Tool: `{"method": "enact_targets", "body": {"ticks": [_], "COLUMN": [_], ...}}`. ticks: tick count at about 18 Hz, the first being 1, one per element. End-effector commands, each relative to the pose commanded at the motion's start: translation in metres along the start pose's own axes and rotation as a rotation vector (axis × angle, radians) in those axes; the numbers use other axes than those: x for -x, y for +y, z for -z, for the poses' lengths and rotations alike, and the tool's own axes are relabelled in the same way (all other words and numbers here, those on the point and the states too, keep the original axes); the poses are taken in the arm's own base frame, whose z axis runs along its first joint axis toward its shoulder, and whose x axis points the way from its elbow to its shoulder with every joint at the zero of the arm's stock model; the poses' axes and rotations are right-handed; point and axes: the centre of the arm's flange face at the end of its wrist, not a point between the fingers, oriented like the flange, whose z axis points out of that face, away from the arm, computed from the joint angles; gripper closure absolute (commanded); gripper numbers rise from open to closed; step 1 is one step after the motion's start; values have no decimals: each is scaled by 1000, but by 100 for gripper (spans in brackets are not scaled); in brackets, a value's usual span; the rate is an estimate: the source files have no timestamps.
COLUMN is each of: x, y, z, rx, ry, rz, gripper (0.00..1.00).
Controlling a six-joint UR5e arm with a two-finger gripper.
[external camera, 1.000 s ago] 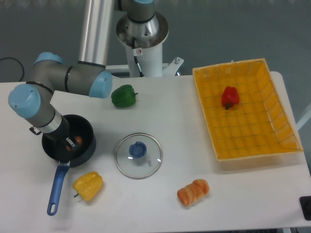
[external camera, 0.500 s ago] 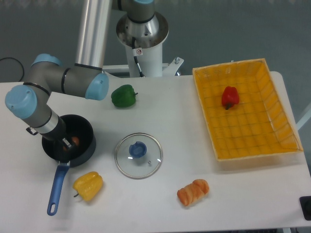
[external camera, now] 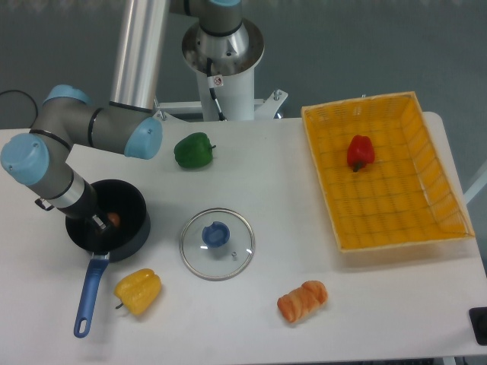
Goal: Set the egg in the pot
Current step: 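Lower the egg into the saucepan and open the gripper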
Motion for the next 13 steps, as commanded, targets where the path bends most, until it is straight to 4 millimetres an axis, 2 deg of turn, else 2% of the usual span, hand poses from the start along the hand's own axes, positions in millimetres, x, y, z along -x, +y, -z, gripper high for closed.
{"method": "enact_targets", "body": {"ticks": [13], "x": [1], "y": [-1], "z": [-4], "rx": [4], "ry": [3], "rz": [-1], "gripper": [58]}}
